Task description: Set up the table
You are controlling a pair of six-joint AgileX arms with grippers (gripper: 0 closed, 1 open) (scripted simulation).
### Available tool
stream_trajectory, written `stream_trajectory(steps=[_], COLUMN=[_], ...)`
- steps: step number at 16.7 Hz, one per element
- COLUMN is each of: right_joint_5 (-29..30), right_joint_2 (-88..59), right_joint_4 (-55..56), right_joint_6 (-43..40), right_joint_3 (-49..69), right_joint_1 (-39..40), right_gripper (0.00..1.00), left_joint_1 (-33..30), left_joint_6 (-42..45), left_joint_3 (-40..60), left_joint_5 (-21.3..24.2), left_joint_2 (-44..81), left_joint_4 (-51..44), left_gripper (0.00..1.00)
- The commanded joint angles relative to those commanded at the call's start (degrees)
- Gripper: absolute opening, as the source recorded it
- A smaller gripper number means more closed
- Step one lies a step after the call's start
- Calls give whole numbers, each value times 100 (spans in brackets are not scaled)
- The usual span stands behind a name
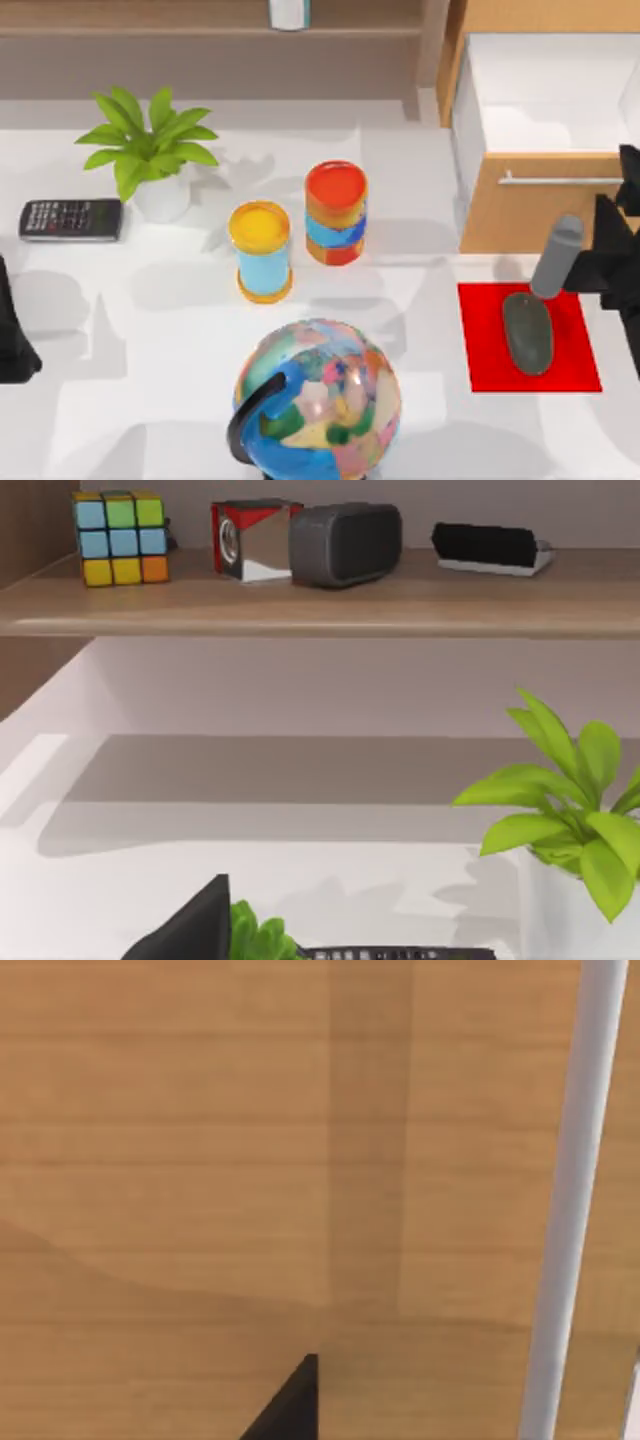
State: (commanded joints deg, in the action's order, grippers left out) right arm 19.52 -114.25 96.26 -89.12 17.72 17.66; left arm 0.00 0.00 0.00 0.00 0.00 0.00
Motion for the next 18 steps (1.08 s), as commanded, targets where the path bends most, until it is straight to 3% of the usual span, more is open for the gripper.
stream_trajectory(steps=[7,18], right_joint_5=[0,-24], right_joint_2=[0,-20], right_joint_4=[0,-50], right_joint_6=[0,18], right_joint_3=[0,73], right_joint_1=[0,-4], right_gripper=[2,0], left_joint_1=[0,0], left_joint_6=[0,0], left_joint_3=[0,0], left_joint_5=[0,0], left_joint_2=[0,0], left_joint_4=[0,0], left_gripper=[100,100])
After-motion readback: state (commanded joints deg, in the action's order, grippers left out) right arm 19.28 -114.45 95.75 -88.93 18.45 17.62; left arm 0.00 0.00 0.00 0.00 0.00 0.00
